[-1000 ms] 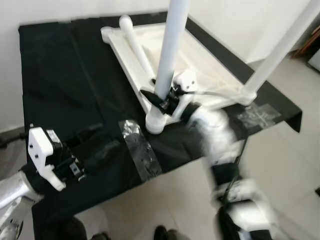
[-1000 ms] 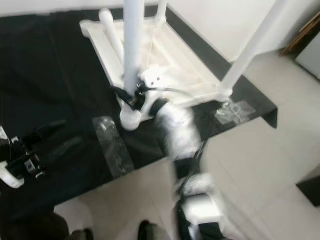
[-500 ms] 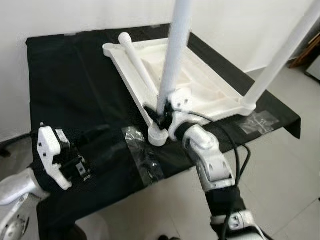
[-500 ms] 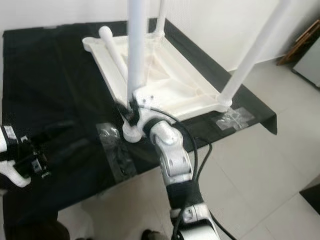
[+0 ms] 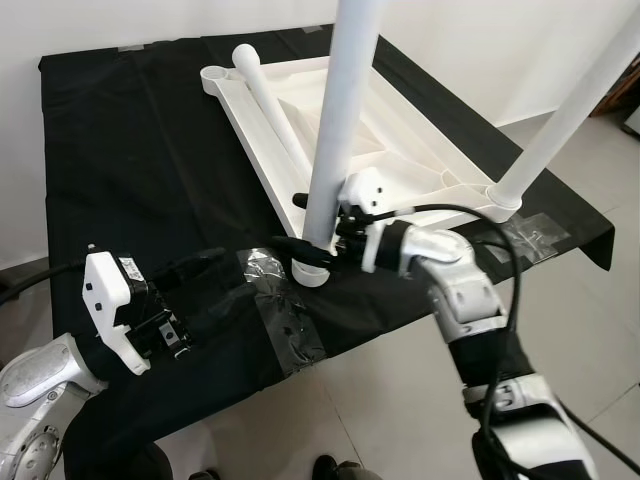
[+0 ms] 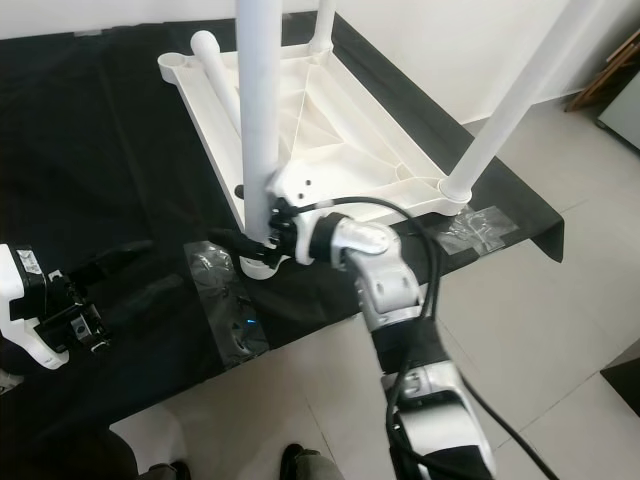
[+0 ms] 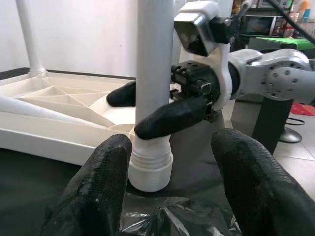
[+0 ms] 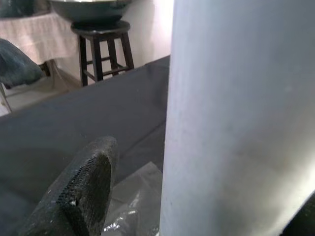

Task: Building children table

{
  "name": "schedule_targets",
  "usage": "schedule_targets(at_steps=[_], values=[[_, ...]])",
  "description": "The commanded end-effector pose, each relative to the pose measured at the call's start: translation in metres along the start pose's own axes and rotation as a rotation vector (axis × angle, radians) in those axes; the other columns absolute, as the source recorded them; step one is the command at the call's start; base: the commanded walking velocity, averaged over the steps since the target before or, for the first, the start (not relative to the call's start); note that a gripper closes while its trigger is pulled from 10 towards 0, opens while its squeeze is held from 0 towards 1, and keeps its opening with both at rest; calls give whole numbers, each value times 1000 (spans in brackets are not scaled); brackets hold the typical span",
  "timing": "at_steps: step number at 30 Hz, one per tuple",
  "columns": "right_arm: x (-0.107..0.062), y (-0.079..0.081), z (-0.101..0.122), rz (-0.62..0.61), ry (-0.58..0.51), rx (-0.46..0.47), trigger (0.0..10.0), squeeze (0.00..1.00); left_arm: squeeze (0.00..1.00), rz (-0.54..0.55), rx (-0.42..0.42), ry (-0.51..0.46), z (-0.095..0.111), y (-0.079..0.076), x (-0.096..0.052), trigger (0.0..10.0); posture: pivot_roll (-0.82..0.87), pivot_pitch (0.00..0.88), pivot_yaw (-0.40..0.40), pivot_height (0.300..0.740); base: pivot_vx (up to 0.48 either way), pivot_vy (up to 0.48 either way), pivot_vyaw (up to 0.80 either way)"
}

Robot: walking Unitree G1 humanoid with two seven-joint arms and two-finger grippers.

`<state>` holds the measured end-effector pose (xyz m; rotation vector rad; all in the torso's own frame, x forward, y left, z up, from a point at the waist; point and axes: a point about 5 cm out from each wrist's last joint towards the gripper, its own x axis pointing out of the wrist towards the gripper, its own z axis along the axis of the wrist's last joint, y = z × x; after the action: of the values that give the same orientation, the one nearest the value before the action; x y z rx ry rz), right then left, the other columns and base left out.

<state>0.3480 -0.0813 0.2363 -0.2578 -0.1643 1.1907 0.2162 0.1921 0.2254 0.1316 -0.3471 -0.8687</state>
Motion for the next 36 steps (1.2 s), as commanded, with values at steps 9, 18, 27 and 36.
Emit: schedule_targets(at_steps=[9,18,27,36], values=[[6,-31,15,87,4,-57,0,0,0,-10,-4,2,1,-7,-2,10000,129,253,-141,740,0,0,0],[-8,-34,3,93,22,-34,0,0,0,-10,-5,11,0,-9,-2,10000,118,248,-146,740,0,0,0],[-14,22,-82,-852,269,285,0,0,0,-14,-4,20,1,-6,-6,10000,94,259,-117,740,0,0,0],[12,42,-61,-742,248,244,3451,0,0,-51,-31,-7,-3,-13,5,10000,70,255,-138,740,0,0,0]])
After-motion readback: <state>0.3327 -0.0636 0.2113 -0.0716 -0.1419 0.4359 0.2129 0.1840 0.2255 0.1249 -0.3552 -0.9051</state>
